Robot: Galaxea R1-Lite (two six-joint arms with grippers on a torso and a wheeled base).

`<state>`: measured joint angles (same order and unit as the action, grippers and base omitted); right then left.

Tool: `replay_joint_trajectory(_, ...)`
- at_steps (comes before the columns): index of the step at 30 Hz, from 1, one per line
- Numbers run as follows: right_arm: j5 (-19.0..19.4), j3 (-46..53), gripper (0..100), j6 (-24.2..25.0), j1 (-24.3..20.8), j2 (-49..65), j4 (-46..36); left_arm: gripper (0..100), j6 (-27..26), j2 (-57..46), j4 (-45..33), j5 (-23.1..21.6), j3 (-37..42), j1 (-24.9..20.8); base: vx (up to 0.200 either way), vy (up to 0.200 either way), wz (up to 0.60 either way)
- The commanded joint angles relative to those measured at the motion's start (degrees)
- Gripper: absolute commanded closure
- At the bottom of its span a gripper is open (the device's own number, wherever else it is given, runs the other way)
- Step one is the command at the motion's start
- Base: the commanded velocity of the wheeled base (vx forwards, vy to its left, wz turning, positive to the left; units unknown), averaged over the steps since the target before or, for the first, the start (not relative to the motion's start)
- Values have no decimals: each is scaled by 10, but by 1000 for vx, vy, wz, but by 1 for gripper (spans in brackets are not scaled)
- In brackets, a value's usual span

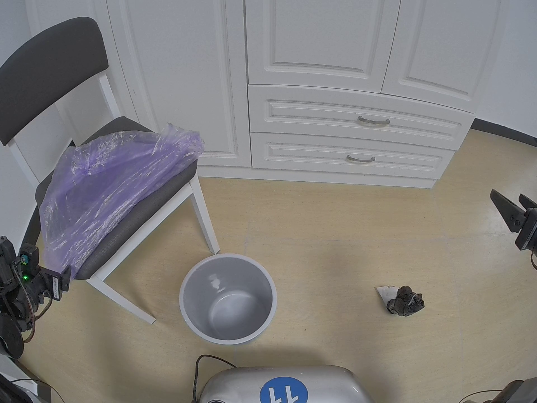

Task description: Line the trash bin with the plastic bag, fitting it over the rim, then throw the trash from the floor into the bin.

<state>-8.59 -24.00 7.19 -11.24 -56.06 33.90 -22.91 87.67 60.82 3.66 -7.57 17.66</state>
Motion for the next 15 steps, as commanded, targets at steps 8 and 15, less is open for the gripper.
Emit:
replay_joint_trajectory(8, 0, 6, 0, 13, 1, -37, 2, 0, 4, 17, 0, -14, -32, 50, 0, 0, 0)
replay_joint_trajectory(15, 0, 8, 0, 28, 3, -48, 31, 0, 35, 43, 1, -14, -87, 100, 0, 0, 0)
